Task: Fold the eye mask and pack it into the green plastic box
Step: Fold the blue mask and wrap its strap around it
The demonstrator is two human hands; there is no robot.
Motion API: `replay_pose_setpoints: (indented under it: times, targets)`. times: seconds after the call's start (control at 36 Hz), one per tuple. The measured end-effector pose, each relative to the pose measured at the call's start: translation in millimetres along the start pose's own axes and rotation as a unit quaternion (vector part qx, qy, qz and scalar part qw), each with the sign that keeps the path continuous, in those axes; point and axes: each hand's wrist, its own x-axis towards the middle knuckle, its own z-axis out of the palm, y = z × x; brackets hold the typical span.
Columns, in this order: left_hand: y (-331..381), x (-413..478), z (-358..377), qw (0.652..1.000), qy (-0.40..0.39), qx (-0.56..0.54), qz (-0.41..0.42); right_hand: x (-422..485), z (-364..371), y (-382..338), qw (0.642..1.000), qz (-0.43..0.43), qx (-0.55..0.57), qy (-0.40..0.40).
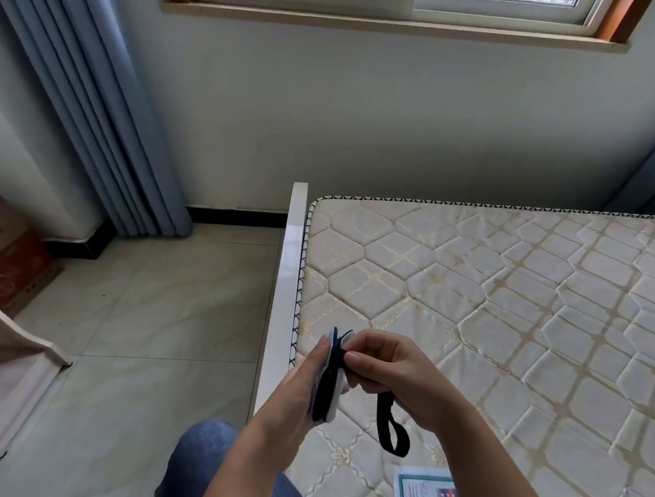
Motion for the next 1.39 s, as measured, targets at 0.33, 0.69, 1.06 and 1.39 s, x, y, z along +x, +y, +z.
replay_pose_setpoints:
  times: [0.33, 0.69, 1.06, 1.39]
  targets:
    - [1.4, 0.9, -4.3, 0.993, -0.046, -0.107, 0.035, -0.9, 6.8, -6.9, 0.995, 0.038, -0.096, -0.005]
    - [-3.2, 2.8, -8.1, 0.987, -0.055, -0.144, 0.033, -2.2, 0.1, -5.5, 0.998, -0.007, -0.029, 0.049]
    - [-2.4, 2.3, -13.2, 0.981, -0.013, -0.188, 0.039, -2.3, -8.2, 1.9, 0.995, -0.002, -0.057, 0.08]
    - [-3.0, 1.3, -12.7, 0.978, -0.008, -0.203, 0.047, -4.7, -14.6, 6.2, 0.993, -0.005, -0.064, 0.102]
